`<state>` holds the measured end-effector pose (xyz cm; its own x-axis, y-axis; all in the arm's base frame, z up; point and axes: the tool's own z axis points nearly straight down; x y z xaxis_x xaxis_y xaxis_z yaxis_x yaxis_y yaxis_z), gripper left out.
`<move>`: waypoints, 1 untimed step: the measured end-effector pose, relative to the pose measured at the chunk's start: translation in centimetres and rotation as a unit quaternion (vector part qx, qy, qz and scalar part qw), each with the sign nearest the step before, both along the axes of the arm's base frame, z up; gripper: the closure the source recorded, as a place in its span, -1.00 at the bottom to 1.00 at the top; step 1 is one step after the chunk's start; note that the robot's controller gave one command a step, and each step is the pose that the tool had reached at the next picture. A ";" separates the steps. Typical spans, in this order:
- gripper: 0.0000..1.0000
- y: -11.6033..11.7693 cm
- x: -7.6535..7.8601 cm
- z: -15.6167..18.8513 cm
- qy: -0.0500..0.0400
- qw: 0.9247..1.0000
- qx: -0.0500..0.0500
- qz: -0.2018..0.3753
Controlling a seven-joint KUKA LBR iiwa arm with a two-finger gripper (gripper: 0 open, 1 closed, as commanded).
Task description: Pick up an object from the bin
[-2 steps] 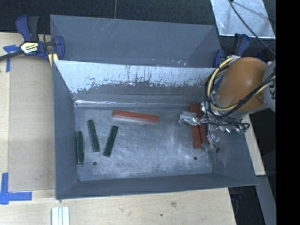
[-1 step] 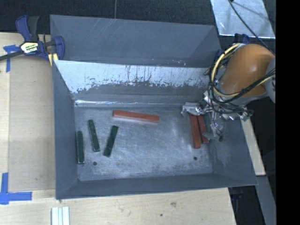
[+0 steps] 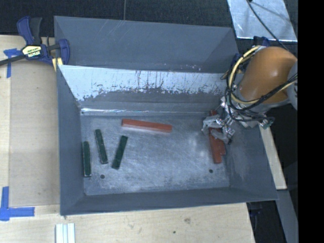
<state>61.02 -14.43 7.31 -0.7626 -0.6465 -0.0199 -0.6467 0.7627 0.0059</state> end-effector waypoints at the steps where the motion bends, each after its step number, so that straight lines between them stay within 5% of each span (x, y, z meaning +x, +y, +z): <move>1: 1.00 0.0 1.7 2.2 0.003 1.000 -0.006 0.002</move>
Offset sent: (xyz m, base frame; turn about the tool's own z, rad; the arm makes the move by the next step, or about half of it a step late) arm 0.0144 -0.0037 0.0204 -0.0052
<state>62.68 -14.44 9.53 -0.7597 -0.6503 -0.0078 -0.6503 0.7597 0.0011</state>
